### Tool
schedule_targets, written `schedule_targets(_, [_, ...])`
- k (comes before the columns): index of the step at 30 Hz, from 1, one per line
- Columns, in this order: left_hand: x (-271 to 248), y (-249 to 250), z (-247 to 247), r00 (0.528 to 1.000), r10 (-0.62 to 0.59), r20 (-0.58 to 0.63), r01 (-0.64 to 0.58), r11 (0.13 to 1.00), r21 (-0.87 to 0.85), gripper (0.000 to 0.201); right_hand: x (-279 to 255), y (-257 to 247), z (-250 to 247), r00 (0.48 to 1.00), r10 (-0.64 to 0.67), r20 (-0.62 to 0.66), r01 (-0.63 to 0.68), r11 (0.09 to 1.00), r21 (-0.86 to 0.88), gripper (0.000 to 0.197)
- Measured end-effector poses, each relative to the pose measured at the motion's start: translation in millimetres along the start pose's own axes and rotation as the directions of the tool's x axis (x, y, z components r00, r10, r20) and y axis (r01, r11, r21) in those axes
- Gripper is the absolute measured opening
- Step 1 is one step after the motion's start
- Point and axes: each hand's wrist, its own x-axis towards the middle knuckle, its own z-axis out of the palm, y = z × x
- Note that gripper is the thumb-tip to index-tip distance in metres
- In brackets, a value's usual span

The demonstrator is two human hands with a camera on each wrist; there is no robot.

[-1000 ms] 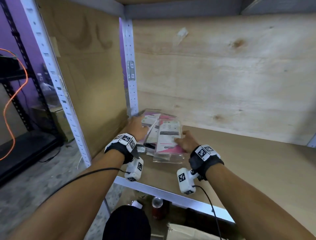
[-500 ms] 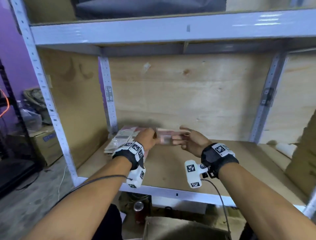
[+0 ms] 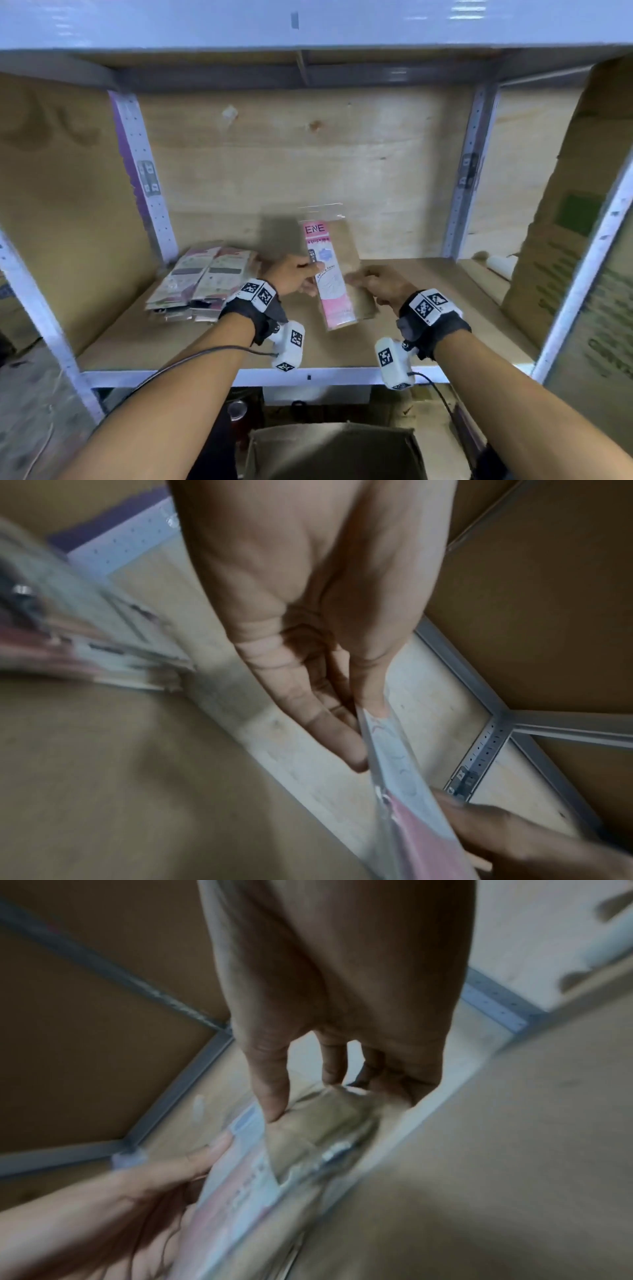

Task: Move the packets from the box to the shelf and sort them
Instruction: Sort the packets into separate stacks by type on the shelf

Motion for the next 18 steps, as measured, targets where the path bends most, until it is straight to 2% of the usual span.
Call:
schedule_targets(4, [25.6,-21.3,18.5,0.997,-0.077,-0.004,0.074,0.977,-0.201,0.037,10.2,33.1,-7.0,0.996,0.021,0.087,-0.039,0.977,0.21,0.026])
schedule_targets(7, [48.6,-37.4,28.2,0.993,-0.108,-0.054,0.091,0.962,-0.259,0.034,19.0,53.1,-10.8,0.994,-0.01,0.107,-0.022,0.956,0.293,0.034])
schedule_targets(11, [77.8,-54.3,31.8,0.981,-0.141,-0.129,0.095,0.945,-0.314,0.028,36.9,71.6,-9.2,0.996,-0.023,0.086,-0.006,0.945,0.326,0.038])
schedule_targets(15, [106.3,-62.3,22.4,0.95,-0.175,-0.258,0.049,0.901,-0.431,0.039,52.4,84.8,-12.9,0.983,-0.021,0.182,-0.031,0.96,0.278,0.036])
schedule_targets(18, [122.2,-69.9,10.0,0.931,-0.176,-0.321,0.046,0.926,-0.375,0.045,56.2,91.3,-21.7,0.972,-0.009,0.234,-0.055,0.962,0.266,0.034])
